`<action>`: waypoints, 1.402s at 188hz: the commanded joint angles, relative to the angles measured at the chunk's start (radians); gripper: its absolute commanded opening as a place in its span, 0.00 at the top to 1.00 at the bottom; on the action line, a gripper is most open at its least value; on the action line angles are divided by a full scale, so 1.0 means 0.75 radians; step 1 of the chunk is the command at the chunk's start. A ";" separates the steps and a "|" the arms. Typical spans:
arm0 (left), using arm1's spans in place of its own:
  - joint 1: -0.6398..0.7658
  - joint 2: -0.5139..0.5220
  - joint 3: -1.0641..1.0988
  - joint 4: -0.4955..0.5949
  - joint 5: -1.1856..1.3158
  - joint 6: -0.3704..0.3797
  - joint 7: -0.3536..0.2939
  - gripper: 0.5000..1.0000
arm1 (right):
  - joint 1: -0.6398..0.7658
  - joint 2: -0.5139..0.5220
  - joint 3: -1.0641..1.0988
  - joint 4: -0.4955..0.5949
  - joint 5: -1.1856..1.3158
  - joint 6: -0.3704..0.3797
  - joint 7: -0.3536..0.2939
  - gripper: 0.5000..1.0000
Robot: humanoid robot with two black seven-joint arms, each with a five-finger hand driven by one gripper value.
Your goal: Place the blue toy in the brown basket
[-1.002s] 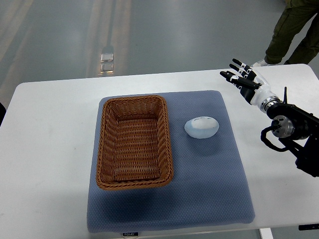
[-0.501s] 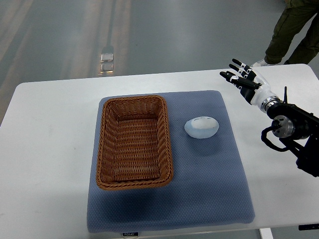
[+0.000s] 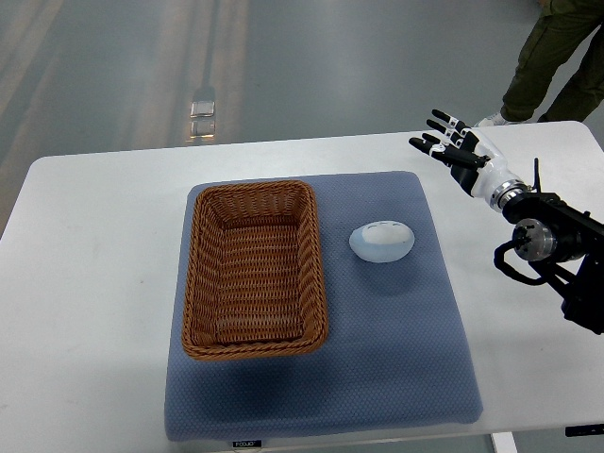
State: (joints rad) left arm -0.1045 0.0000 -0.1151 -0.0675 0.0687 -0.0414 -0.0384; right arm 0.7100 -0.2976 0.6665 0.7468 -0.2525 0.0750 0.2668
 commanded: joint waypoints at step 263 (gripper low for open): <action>-0.004 0.000 0.000 0.000 0.000 0.000 0.002 0.00 | 0.665 -0.360 -1.124 0.409 -0.995 0.229 0.282 0.18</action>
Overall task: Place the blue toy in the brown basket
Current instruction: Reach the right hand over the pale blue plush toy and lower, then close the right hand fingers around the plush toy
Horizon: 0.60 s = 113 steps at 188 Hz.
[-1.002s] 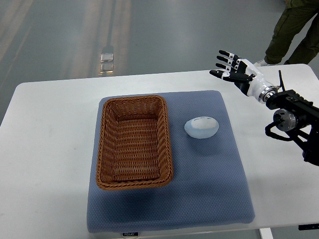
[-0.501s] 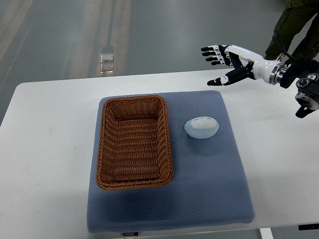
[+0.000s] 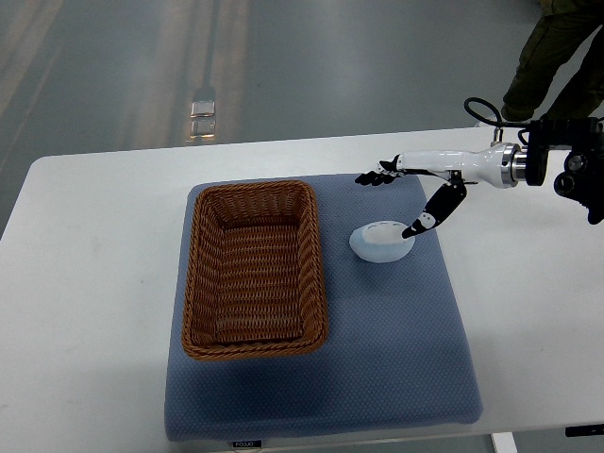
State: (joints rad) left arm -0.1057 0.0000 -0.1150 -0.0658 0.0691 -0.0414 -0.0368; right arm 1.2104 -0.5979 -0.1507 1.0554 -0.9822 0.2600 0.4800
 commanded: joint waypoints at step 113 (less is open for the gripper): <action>-0.008 0.000 0.002 -0.002 0.000 0.000 0.000 0.00 | -0.025 0.188 -0.188 -0.117 -0.124 -0.169 -0.028 0.43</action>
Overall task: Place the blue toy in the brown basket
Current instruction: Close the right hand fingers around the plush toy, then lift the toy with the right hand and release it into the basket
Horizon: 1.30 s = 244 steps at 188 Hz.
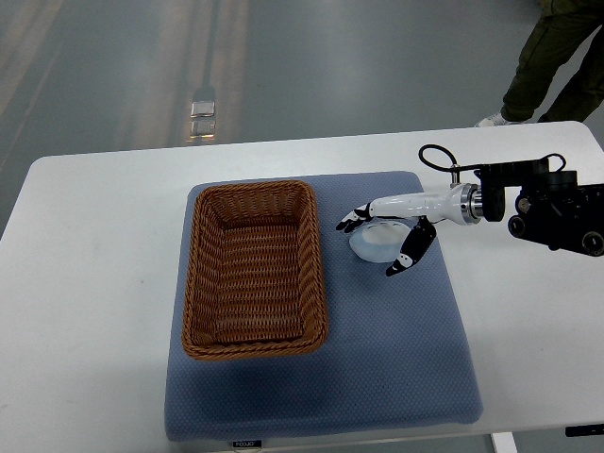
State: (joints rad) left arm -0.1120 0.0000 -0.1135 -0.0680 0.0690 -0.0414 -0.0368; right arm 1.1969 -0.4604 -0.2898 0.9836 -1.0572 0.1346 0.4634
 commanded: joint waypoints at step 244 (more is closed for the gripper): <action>-0.002 0.000 0.000 -0.001 0.002 0.000 0.000 0.00 | 0.308 0.499 -0.019 -0.166 0.248 -0.153 -0.082 1.00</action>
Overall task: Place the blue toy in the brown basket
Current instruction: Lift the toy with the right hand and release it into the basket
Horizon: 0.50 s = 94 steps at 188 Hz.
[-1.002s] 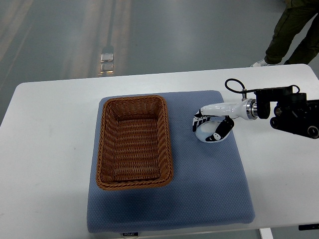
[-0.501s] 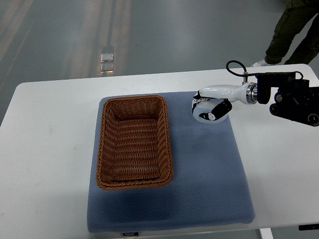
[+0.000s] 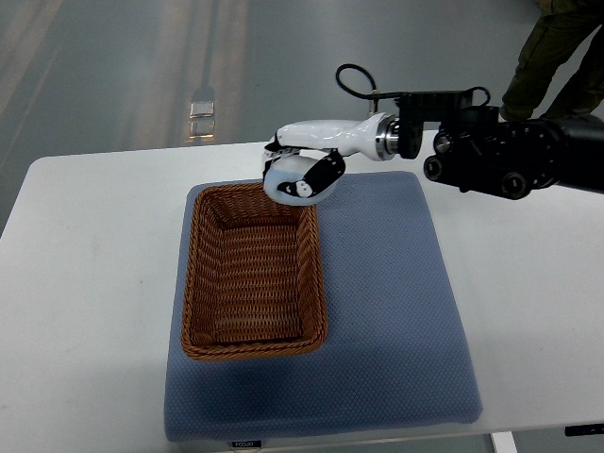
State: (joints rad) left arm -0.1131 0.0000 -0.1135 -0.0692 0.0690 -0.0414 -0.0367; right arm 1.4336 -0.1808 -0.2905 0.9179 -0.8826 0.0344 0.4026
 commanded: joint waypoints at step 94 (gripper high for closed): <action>-0.003 0.000 0.004 0.000 0.000 0.000 0.000 0.00 | -0.132 0.204 -0.020 -0.154 0.040 -0.027 0.001 0.17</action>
State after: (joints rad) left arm -0.1140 0.0000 -0.1110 -0.0691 0.0693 -0.0414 -0.0367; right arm 1.3541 -0.0158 -0.3201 0.8026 -0.8644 0.0175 0.4034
